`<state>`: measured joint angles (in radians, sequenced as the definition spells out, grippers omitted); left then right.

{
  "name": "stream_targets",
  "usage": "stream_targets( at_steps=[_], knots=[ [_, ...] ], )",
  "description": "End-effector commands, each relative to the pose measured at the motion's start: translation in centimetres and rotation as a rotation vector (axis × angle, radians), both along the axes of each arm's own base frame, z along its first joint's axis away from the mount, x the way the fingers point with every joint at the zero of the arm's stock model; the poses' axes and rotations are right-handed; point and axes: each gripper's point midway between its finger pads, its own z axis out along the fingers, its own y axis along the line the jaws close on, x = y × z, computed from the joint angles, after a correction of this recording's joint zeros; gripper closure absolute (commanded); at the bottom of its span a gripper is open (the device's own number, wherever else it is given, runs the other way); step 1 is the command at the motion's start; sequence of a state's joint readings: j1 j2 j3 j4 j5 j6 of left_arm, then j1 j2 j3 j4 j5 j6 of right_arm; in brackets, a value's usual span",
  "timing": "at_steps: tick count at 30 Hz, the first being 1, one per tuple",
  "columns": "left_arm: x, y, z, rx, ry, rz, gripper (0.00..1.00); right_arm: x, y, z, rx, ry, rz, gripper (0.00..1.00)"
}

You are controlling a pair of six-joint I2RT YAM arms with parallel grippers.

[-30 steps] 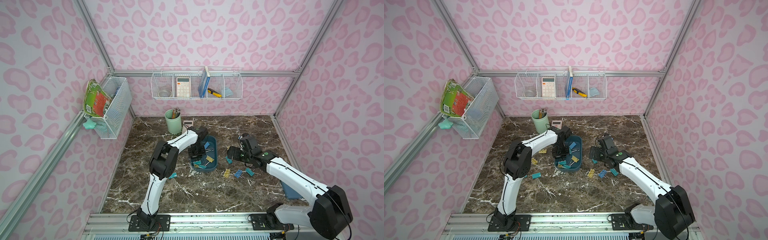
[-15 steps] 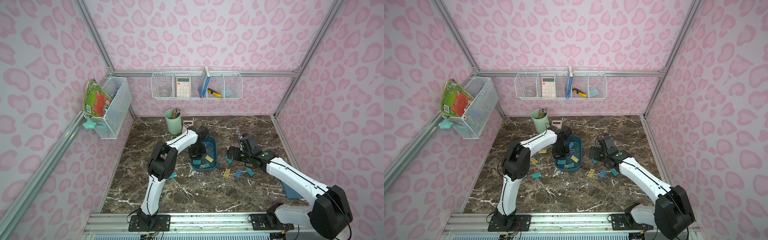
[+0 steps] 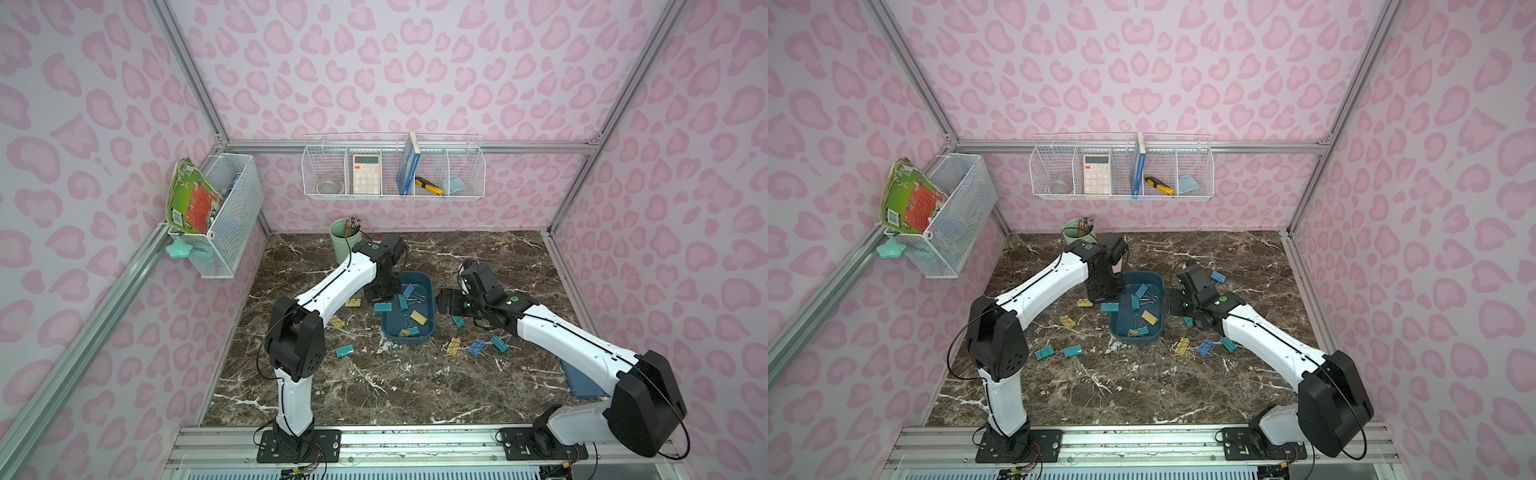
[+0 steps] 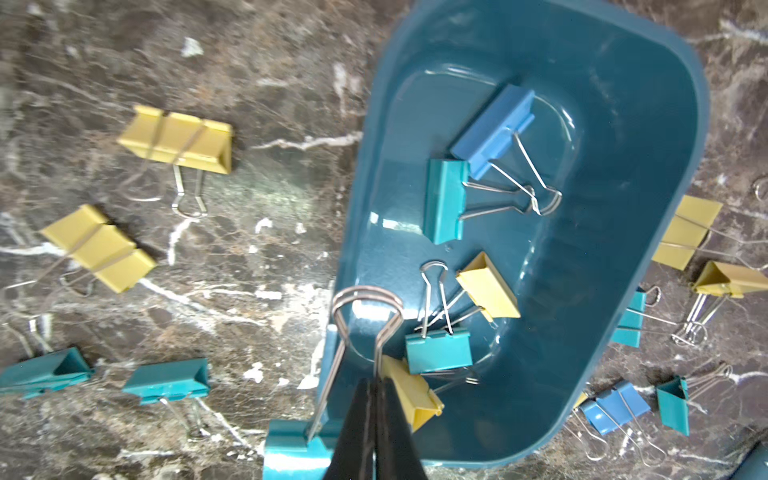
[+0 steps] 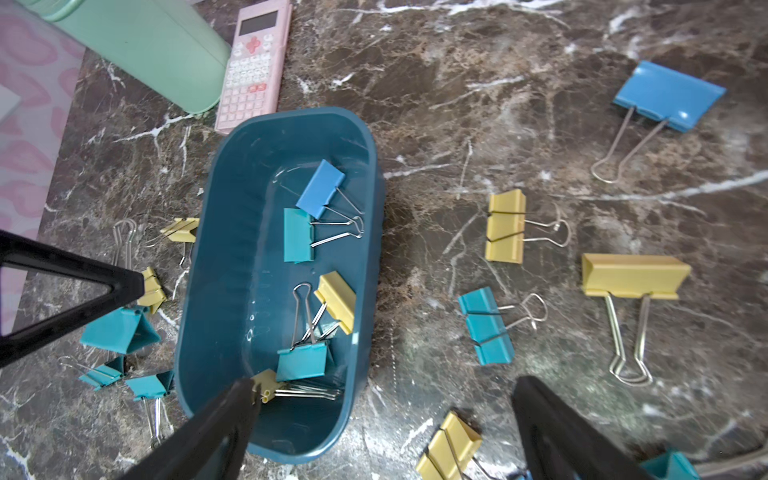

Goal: Take out the binder clips from the storage box
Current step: Pick up the binder clip from the storage box, then place the binder clip at the center of the board.

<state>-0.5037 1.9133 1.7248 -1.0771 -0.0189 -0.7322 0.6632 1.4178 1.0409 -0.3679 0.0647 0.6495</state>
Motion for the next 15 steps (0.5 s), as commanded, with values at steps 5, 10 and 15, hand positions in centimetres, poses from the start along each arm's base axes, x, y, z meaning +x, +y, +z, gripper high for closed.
stream_targets(
  at_steps=[5,10,15],
  knots=[
    [-0.8,8.6,-0.2,0.065,0.008,0.161,1.0,0.4,5.9,1.0,0.014,-0.037,0.158,0.0],
    [-0.3,14.1,-1.9,0.085,0.019,0.241,1.0,0.1,9.0,0.9,0.015,-0.03,0.225,0.0],
    [1.1,18.5,-3.7,0.078,0.041,0.318,1.0,-0.2,11.0,0.9,0.004,-0.025,0.273,0.01]
  ],
)
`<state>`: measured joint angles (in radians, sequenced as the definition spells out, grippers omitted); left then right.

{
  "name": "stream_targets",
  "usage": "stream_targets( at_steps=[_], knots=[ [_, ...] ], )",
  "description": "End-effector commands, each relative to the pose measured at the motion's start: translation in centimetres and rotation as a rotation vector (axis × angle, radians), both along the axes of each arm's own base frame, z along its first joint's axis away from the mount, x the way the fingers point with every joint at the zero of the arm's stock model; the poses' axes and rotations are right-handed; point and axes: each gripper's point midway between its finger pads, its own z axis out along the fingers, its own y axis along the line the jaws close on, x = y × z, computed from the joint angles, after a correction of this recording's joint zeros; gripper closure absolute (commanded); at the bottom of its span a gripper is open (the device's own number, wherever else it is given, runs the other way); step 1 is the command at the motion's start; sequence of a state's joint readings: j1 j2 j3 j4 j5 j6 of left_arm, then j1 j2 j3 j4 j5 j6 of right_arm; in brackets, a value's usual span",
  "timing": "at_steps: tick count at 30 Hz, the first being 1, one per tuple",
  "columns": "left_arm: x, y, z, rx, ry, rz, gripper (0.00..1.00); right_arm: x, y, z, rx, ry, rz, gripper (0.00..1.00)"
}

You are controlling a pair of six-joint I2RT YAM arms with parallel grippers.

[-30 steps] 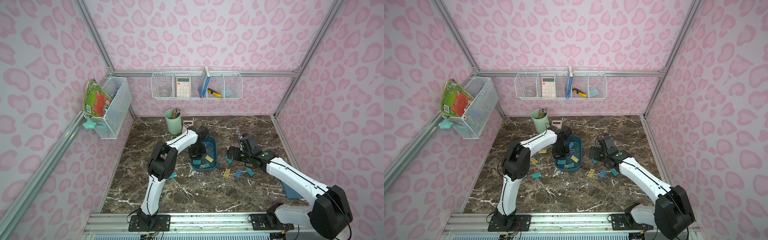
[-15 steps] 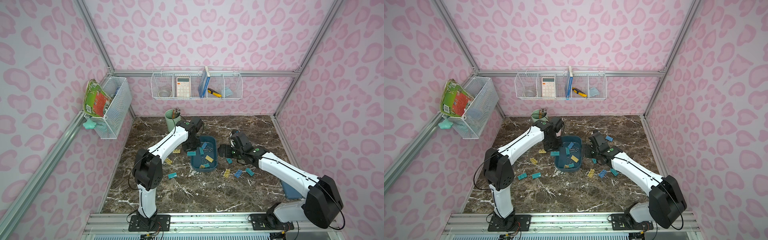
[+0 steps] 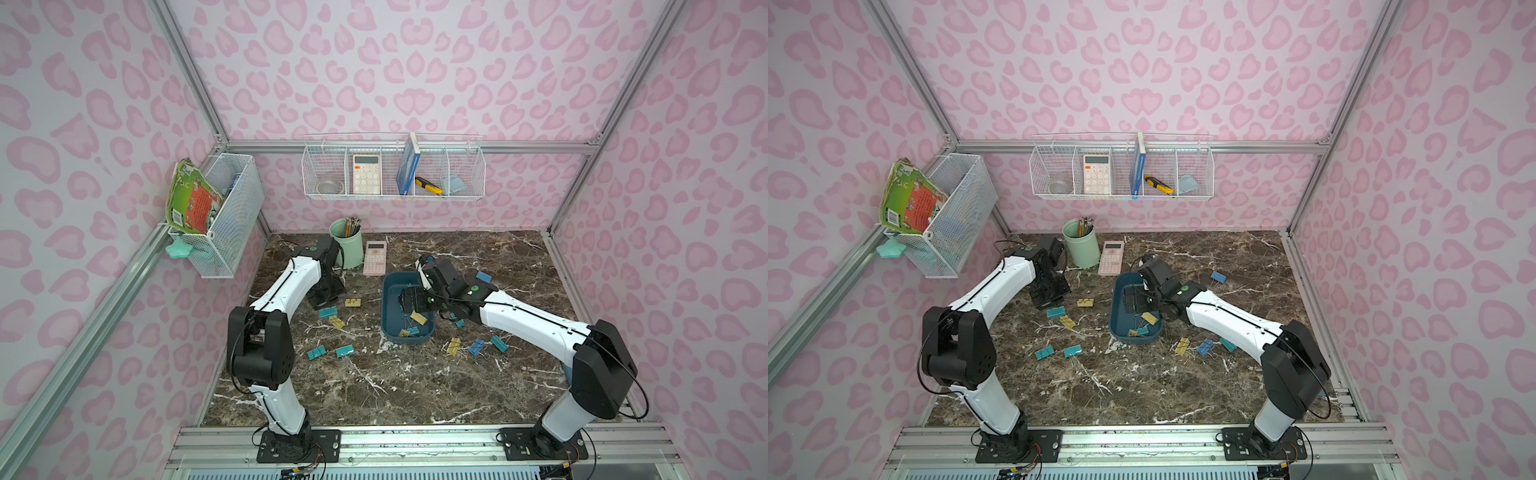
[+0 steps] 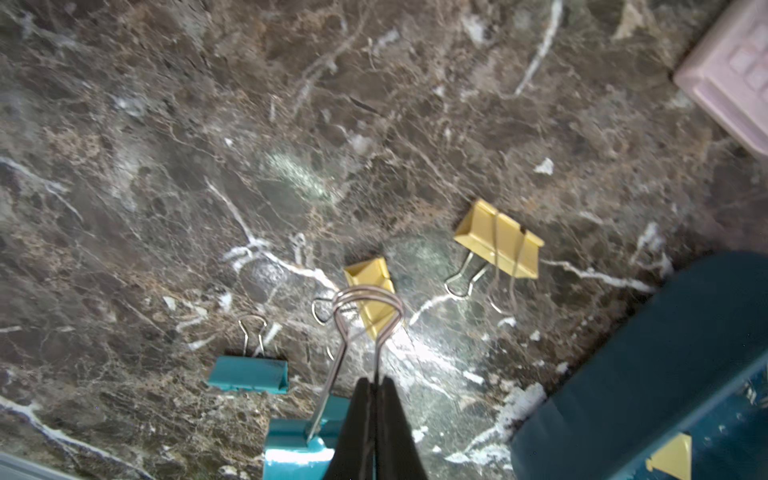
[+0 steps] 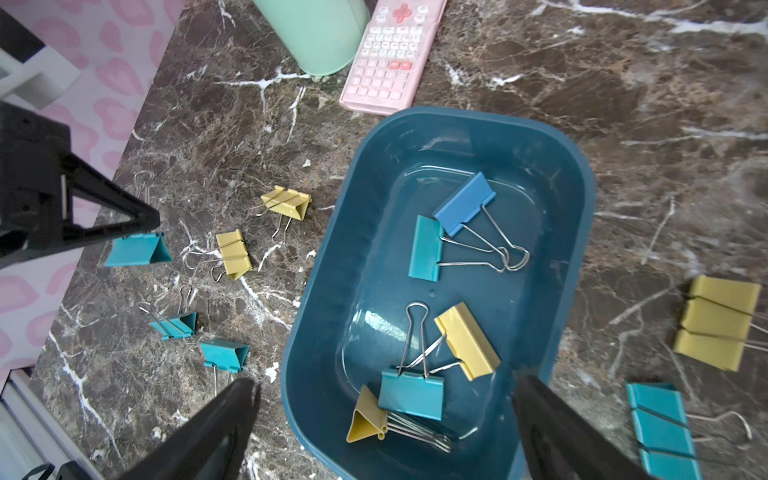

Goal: Take out the binder clips from the storage box
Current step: Place the binder clip at the center of the board.

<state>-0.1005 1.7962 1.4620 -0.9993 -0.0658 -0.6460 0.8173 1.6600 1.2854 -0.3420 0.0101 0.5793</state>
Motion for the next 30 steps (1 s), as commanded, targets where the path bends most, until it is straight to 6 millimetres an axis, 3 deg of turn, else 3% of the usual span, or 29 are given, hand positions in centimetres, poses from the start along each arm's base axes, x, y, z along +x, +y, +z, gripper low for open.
stream_targets(
  at_steps=[1,7,12,13,16,18,22,27,28,30],
  knots=[
    [1.2,2.1,-1.1,-0.007,-0.002,0.004,1.0,-0.4,1.0,0.0,-0.012,0.003,0.037,0.0],
    [1.4,5.6,-4.6,-0.02,0.066,0.09,1.0,-0.4,1.3,-0.4,-0.04,0.013,0.044,0.0],
    [0.1,6.8,-6.9,-0.032,0.126,0.123,1.0,-0.5,1.1,-1.1,-0.063,0.027,0.043,0.0],
    [-0.1,6.8,-7.2,-0.034,0.136,0.127,0.98,0.0,1.6,0.1,-0.043,0.008,0.044,0.01],
    [-0.8,6.7,-7.8,-0.039,0.156,0.135,0.87,0.0,1.7,0.0,-0.046,0.011,0.046,0.0],
    [-1.2,6.6,-7.8,-0.043,0.163,0.142,0.74,0.1,1.8,0.1,-0.047,0.011,0.048,0.0],
    [-1.6,5.8,-6.4,-0.08,0.129,0.133,0.56,0.3,1.2,0.0,-0.061,0.005,0.029,0.01],
    [-0.5,3.5,-2.7,-0.117,0.014,0.048,0.54,0.6,0.1,0.8,-0.046,-0.007,-0.008,0.0],
    [-0.3,2.5,-2.0,-0.129,-0.009,0.017,0.54,0.1,-0.7,-0.5,-0.065,0.016,-0.016,0.01],
    [0.2,0.5,-0.6,-0.158,-0.056,-0.044,0.55,0.1,-1.5,-0.4,-0.059,0.017,-0.032,0.01]
  ],
)
